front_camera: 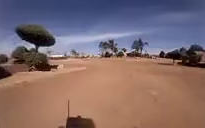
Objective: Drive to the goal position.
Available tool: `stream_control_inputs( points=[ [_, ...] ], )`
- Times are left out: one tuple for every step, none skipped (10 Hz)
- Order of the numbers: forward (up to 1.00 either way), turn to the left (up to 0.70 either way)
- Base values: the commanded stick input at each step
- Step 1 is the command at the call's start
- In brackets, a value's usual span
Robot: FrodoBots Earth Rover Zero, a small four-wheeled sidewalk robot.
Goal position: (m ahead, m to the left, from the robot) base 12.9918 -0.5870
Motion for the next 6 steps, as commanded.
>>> stream_control_inputs(
  points=[
    [0.70, 0.00],
    [0.70, 0.00],
    [0.70, 0.00],
    [0.70, 0.00],
    [0.70, -0.03],
    [0.70, -0.04]
  ],
)
